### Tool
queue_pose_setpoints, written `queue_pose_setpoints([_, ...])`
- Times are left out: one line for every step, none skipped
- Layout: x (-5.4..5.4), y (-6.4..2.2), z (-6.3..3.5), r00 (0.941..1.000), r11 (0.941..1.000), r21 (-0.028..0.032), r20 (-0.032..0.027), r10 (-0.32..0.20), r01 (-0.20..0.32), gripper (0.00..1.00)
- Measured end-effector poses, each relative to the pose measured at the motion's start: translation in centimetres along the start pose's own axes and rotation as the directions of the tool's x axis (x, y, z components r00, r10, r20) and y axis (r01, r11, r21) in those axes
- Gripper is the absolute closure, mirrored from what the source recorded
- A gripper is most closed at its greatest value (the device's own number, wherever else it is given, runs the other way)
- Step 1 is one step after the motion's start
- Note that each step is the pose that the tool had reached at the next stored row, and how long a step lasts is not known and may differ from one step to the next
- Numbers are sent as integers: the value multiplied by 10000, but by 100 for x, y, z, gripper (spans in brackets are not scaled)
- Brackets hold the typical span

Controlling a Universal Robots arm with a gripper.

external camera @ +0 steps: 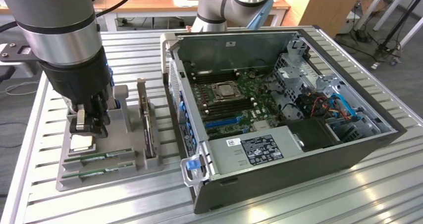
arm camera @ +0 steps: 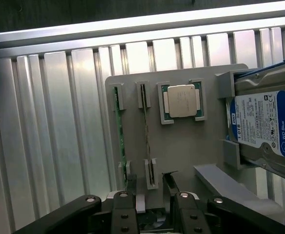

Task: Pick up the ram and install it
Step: 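Pick up the ram and move it above insertion slot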

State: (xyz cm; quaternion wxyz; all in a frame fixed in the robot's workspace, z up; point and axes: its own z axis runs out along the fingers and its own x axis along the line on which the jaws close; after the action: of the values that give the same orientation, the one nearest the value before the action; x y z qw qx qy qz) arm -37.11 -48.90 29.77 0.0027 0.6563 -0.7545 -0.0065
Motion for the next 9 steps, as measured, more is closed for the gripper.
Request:
queue_pose_setpoints([17,-2,0,10000,10000,0,0,-1,1,64])
queue_pose_setpoints([33,-5,0,10000,10000,1,1,0,0,64])
queue_pose_setpoints([51,-8,0,10000,10000,0,1,-1,1,64])
queue_pose_setpoints([69,-10,0,10000,10000,0,1,0,0,64])
queue_pose_setpoints([88,-12,0,10000,10000,1,1,0,0,64])
queue_pose_setpoints([106,-14,0,10000,10000,1,1,0,0,64])
queue_pose_setpoints([127,-17,0,10000,10000,1,1,0,0,64])
queue_pose_setpoints([144,-20,-1,10000,10000,0,0,0,0,64])
queue_pose_setpoints([150,-21,0,10000,10000,1,2,-1,1,64])
